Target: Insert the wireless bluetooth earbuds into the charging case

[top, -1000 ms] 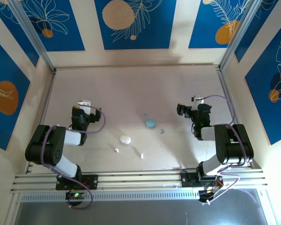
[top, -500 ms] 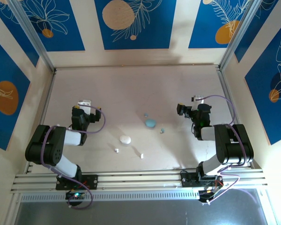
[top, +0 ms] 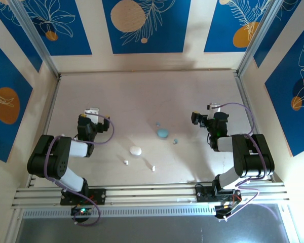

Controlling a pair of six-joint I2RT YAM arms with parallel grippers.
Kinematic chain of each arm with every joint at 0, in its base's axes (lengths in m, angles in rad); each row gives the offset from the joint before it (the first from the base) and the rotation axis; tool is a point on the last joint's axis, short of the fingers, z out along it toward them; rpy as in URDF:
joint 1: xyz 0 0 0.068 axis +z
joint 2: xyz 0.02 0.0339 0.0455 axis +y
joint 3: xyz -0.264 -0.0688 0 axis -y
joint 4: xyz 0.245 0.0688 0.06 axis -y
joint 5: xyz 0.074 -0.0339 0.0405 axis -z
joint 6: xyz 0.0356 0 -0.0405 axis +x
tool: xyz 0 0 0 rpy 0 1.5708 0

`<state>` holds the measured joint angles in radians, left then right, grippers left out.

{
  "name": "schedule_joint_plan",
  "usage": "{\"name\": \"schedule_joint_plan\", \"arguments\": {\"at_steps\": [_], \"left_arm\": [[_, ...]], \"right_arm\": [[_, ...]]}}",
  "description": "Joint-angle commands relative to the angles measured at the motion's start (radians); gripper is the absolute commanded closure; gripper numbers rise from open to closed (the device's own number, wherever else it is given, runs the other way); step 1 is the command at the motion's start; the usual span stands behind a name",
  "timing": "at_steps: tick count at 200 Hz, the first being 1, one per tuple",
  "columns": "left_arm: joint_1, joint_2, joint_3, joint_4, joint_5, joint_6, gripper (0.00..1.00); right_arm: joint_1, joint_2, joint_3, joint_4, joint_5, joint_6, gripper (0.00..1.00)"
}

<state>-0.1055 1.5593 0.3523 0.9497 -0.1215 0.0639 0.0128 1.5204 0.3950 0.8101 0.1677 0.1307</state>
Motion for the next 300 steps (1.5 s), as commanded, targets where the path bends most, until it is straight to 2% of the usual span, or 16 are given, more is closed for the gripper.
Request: {"name": "schedule_joint_plan", "arguments": {"at_steps": [1, 12, 35, 64, 118, 136, 158, 180, 208, 223, 244, 262, 279, 300], "left_arm": [[-0.011, -0.061, -0.018, 0.02, 0.0, 0.025, 0.0], [-0.025, -0.115, -0.025, -0.011, -0.053, 0.025, 0.0], [-0.044, -0.233, -0.004, -0.134, -0.102, 0.032, 0.0], [-0.061, -0.443, 0.008, -0.242, -0.112, -0.023, 0.0], [-0.069, -0.844, 0.096, -0.603, -0.011, -0.403, 0.0], [-0.072, -0.934, 0.126, -0.726, 0.051, -0.543, 0.0], [-0.072, -0.996, 0.15, -0.835, 0.134, -0.681, 0.0], [-0.071, -0.988, 0.175, -0.901, 0.242, -0.709, 0.0], [-0.072, -0.962, 0.134, -0.817, 0.393, -0.631, 0.0], [-0.072, -0.962, 0.104, -0.79, 0.421, -0.612, 0.0], [-0.072, -0.963, 0.049, -0.761, 0.409, -0.595, 0.0], [-0.071, -0.964, 0.023, -0.809, 0.33, -0.616, 0.0], [-0.071, -0.955, -0.007, -0.826, 0.261, -0.653, 0.0], [-0.07, -0.923, -0.025, -0.808, 0.248, -0.668, 0.0]], "right_arm": [[0.005, -0.044, 0.041, -0.077, -0.007, -0.022, 0.01], [0.011, -0.081, 0.057, -0.128, -0.013, -0.033, 0.01], [0.049, -0.163, 0.02, -0.12, 0.041, -0.065, 0.01], [0.098, -0.341, 0.011, -0.227, 0.067, -0.065, 0.01], [0.119, -0.735, 0.104, -0.684, 0.026, 0.159, 0.01], [0.118, -0.856, 0.131, -0.843, -0.001, 0.245, 0.01], [0.115, -0.934, 0.172, -1.014, -0.054, 0.31, 0.01], [0.099, -0.927, 0.208, -1.122, -0.112, 0.328, 0.01], [0.04, -0.867, 0.22, -1.143, -0.236, 0.38, 0.01], [0.005, -0.833, 0.212, -1.127, -0.315, 0.426, 0.01], [-0.015, -0.764, 0.216, -1.1, -0.41, 0.433, 0.01], [0.001, -0.682, 0.231, -1.083, -0.472, 0.427, 0.0], [0.071, -0.593, 0.258, -1.08, -0.483, 0.399, 0.01], [0.183, -0.501, 0.294, -1.076, -0.463, 0.361, 0.03]]}}
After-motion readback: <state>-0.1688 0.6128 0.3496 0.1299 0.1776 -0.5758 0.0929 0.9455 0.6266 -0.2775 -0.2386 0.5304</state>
